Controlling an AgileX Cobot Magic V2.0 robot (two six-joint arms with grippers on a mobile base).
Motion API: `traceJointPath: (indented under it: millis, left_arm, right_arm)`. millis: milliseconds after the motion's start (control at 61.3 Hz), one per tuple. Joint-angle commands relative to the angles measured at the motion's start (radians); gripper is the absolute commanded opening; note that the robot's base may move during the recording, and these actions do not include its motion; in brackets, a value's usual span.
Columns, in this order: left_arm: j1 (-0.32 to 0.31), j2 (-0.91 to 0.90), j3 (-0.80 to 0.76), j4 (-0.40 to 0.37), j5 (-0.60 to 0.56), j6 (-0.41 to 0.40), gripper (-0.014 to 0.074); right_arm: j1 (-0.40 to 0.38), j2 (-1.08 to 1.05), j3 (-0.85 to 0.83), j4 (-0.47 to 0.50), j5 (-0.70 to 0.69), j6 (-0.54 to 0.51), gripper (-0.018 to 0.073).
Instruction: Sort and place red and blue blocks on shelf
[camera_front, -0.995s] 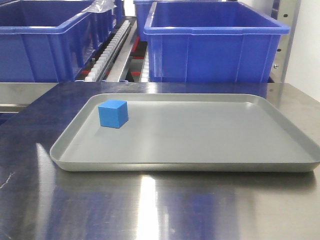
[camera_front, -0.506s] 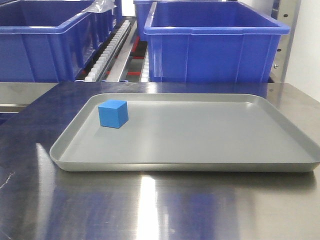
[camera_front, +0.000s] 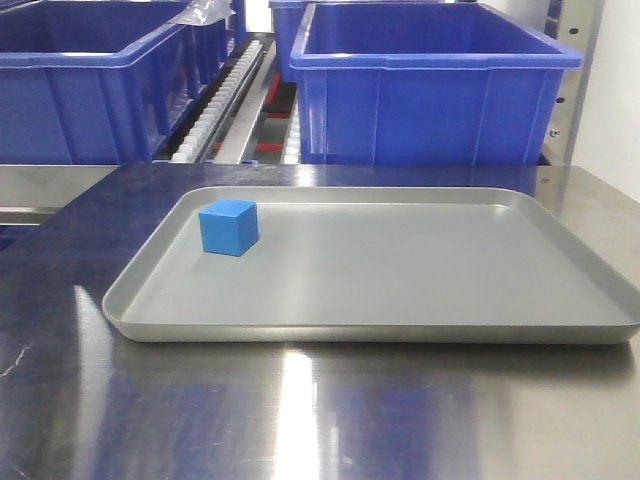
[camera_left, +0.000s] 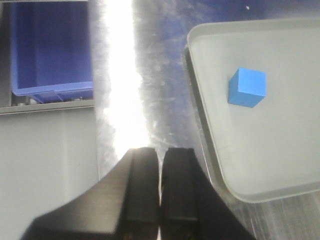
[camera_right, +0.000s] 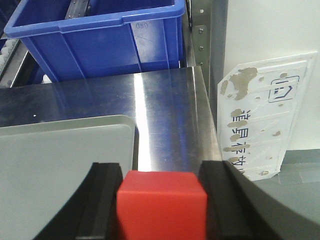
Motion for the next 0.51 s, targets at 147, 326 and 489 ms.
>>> traceJointPath:
  millis: [147, 326, 489]
  left_arm:
    - [-0.120, 0.194, -0.195, -0.039, -0.075, 0.041, 0.0433]
    - [-0.190, 0.356, -0.319, -0.007, -0.073, 0.041, 0.0489]
    - [-0.222, 0.474, -0.394, 0.016, -0.073, 0.041, 0.0489]
  right_arm:
    - [-0.005, -0.002, -0.028, -0.018, -0.087, -0.005, 0.0059]
    - [-0.005, -0.002, -0.028, -0.018, -0.087, -0.005, 0.0059]
    - [-0.005, -0.002, -0.028, -0.018, -0.087, -0.005, 0.0059]
